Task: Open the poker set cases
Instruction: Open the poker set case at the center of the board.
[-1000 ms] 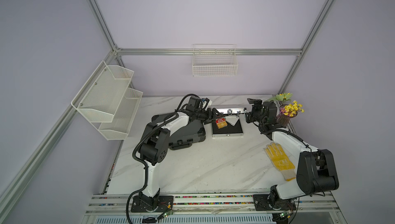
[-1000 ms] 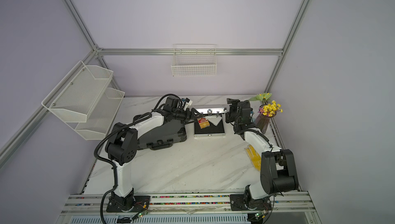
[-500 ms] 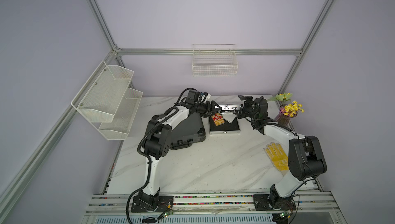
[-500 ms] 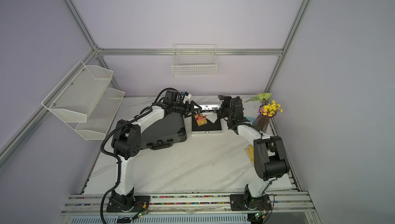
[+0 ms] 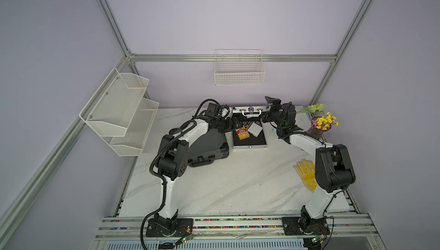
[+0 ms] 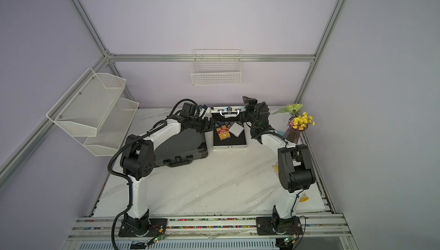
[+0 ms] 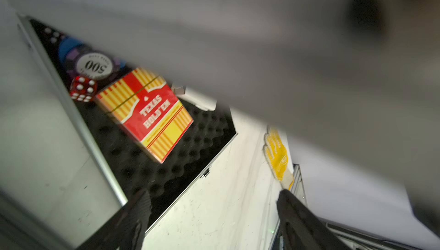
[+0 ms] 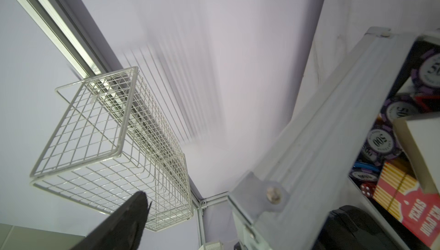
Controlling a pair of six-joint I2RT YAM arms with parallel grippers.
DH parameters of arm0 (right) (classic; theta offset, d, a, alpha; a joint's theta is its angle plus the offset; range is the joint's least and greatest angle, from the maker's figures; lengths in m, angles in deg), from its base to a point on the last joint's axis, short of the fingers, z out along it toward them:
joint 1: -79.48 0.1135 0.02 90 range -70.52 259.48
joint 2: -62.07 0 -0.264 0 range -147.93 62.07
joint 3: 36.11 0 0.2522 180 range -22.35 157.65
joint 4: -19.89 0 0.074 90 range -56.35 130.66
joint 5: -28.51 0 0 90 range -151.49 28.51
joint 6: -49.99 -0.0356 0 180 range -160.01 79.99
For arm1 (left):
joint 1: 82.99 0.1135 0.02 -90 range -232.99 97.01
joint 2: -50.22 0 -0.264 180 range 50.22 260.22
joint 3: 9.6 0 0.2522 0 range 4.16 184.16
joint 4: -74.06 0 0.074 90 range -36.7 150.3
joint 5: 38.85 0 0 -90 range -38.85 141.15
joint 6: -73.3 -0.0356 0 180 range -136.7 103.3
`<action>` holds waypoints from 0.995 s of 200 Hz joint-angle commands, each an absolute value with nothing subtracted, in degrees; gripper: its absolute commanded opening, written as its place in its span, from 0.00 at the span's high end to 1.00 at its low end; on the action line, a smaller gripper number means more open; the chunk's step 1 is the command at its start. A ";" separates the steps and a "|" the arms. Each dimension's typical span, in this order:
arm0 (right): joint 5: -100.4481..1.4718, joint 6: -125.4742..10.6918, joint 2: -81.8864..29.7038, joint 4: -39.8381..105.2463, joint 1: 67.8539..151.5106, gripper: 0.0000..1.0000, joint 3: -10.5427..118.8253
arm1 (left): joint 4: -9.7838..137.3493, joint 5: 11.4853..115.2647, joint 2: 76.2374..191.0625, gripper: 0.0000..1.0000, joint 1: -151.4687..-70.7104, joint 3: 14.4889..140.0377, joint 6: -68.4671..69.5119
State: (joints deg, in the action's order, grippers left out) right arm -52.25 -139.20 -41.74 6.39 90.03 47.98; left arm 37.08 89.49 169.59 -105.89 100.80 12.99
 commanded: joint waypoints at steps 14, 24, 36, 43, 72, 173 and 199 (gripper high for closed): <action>-54.00 -150.80 -44.01 2.18 90.84 0.06 51.66 | 33.90 81.88 162.07 0.16 -108.97 97.14 1.42; -54.38 -150.79 -44.21 3.17 90.89 0.06 52.28 | 33.22 79.31 162.11 0.16 -110.37 97.54 -1.82; -55.02 -151.42 -44.44 4.76 90.91 0.05 52.77 | 32.46 76.15 162.57 0.16 -112.01 98.26 -4.18; -55.35 -152.09 -44.81 5.08 90.95 0.05 52.97 | 32.35 75.30 163.04 0.16 -112.70 98.69 -5.83; -55.37 -154.32 -47.17 5.22 90.95 0.06 55.55 | 32.39 73.54 165.32 0.18 -115.57 99.67 -10.06; -58.45 -160.87 -56.33 8.64 90.97 0.03 64.61 | 37.11 72.60 179.16 0.19 -120.17 109.55 -14.66; -59.42 -161.59 -56.84 11.65 90.91 0.03 65.61 | 38.46 75.96 181.52 0.19 -120.66 109.85 -15.26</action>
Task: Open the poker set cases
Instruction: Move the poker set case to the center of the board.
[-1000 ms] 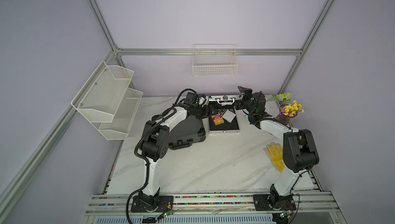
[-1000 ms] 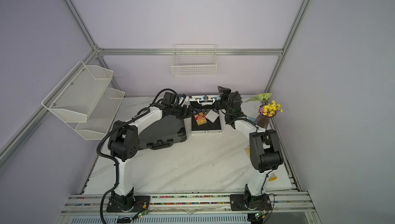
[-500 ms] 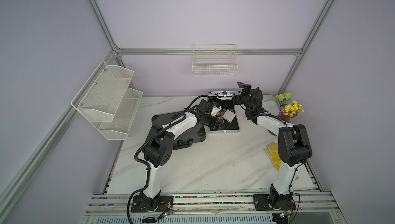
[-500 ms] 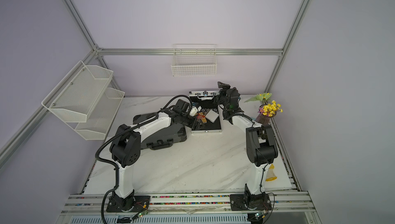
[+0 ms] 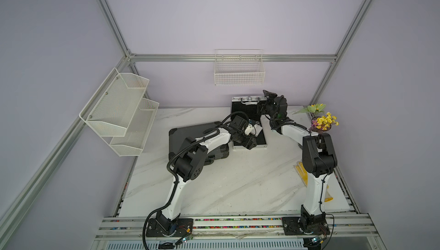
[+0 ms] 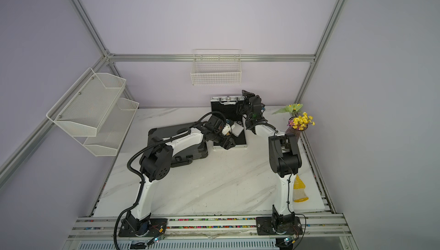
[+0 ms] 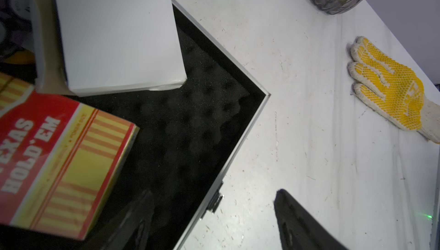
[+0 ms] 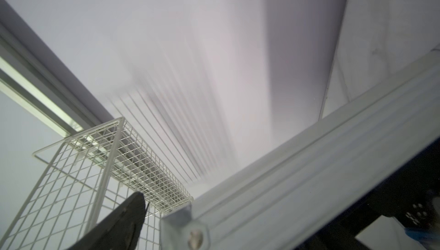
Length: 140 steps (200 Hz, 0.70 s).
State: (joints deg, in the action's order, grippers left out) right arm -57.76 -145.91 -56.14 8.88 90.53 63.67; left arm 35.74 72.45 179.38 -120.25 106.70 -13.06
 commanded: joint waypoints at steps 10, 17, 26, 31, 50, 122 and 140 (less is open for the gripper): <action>-59.39 -161.74 -57.30 12.90 90.74 0.03 66.35 | 38.99 75.98 182.09 0.19 -121.09 109.64 -15.95; -59.34 -161.70 -57.66 12.75 90.71 0.03 66.72 | 39.27 75.72 182.72 0.19 -121.30 109.84 -16.25; -59.06 -161.47 -58.21 12.35 90.72 0.03 67.15 | 39.38 75.55 183.60 0.19 -121.48 110.19 -16.40; -58.76 -161.48 -58.42 12.46 90.66 0.03 67.34 | 39.34 75.49 184.07 0.19 -121.52 110.49 -16.43; -57.83 -161.49 -58.88 13.40 90.71 0.03 68.09 | 39.29 76.22 185.74 0.20 -121.52 111.04 -16.38; -58.49 -162.35 -55.79 14.41 88.89 0.03 64.99 | 39.57 82.51 184.82 0.22 -126.20 107.35 -19.22; -58.37 -162.45 -54.30 14.14 88.17 0.03 63.06 | 39.69 83.91 184.84 0.23 -127.46 106.73 -20.09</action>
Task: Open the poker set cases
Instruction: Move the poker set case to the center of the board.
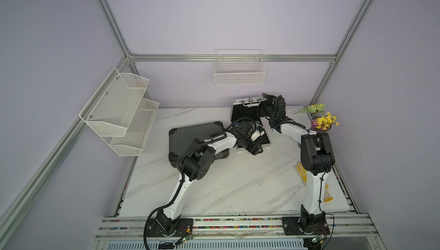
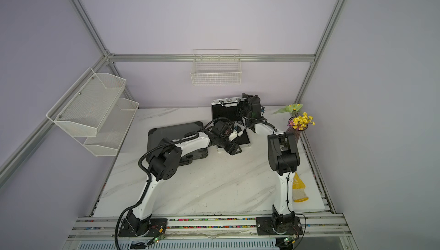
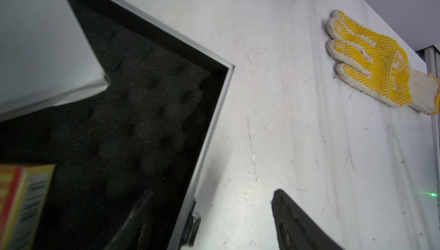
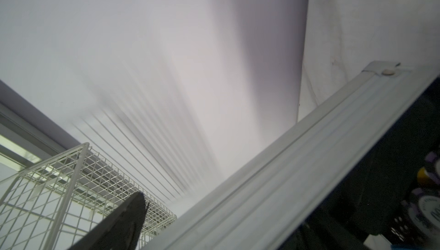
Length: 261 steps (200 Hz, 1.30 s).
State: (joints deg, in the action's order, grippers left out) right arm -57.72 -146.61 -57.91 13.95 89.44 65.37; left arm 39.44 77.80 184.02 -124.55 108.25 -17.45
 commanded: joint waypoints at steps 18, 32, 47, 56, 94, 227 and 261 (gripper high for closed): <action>-58.66 -162.47 -52.03 14.40 87.25 0.03 60.55 | 39.89 84.51 184.78 0.24 -128.57 106.59 -20.73; -58.93 -162.44 -50.12 14.32 86.40 0.03 58.37 | 39.90 85.30 184.74 0.24 -129.29 106.63 -20.96; -58.81 -162.31 -48.32 14.23 85.43 0.03 56.23 | 39.99 86.15 184.61 0.24 -130.08 106.36 -20.91; -58.85 -162.28 -47.18 14.40 84.86 0.03 55.33 | 40.11 86.49 184.52 0.24 -130.68 105.96 -21.11; -59.51 -161.33 -42.47 16.89 83.14 0.03 52.65 | 40.21 89.20 183.13 0.25 -133.43 104.04 -23.00; -59.82 -154.47 -29.83 33.16 81.77 0.03 48.57 | 48.79 91.52 165.35 0.16 -132.77 94.73 -21.11; -59.59 -153.70 -26.14 34.10 81.86 0.03 45.38 | 50.96 91.99 161.67 0.16 -132.59 91.68 -19.74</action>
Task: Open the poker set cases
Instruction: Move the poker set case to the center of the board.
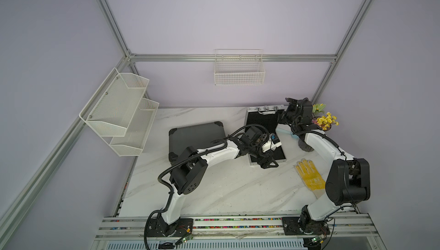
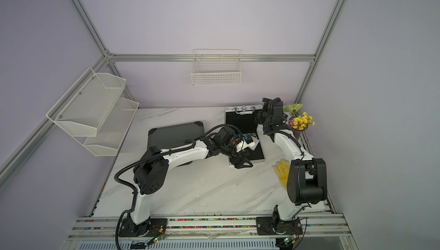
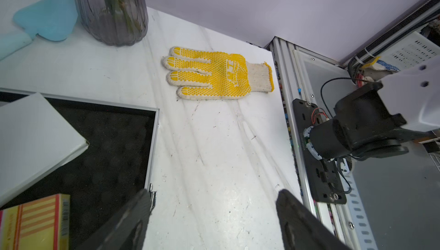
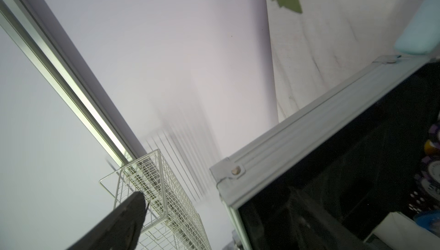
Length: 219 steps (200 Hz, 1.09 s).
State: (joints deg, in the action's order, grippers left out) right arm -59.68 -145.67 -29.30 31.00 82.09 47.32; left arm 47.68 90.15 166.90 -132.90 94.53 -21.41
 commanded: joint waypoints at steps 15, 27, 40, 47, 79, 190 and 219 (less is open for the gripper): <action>-60.26 -152.24 -24.23 35.21 81.85 0.03 44.64 | 51.96 92.01 159.71 0.17 -132.57 90.29 -19.17; -60.74 -149.86 -22.74 37.37 81.93 0.03 45.30 | 52.72 91.41 157.86 0.17 -132.54 89.11 -18.78; -61.02 -146.81 -21.38 40.69 81.94 0.03 46.93 | 53.42 90.55 155.84 0.17 -132.24 88.37 -18.11; -61.21 -145.49 -20.56 42.21 81.94 0.03 47.47 | 53.85 90.39 154.78 0.17 -131.91 88.07 -17.70; -60.87 -141.13 -15.47 46.38 81.94 0.03 47.07 | 54.90 87.99 149.14 0.16 -130.21 87.44 -15.26; -53.05 -121.68 -1.18 53.07 84.79 0.03 43.58 | 34.89 58.87 115.04 0.14 -107.23 72.58 -1.03; -54.33 -109.65 -0.41 47.93 92.79 0.09 44.11 | 27.48 59.09 113.53 0.12 -96.60 68.53 0.88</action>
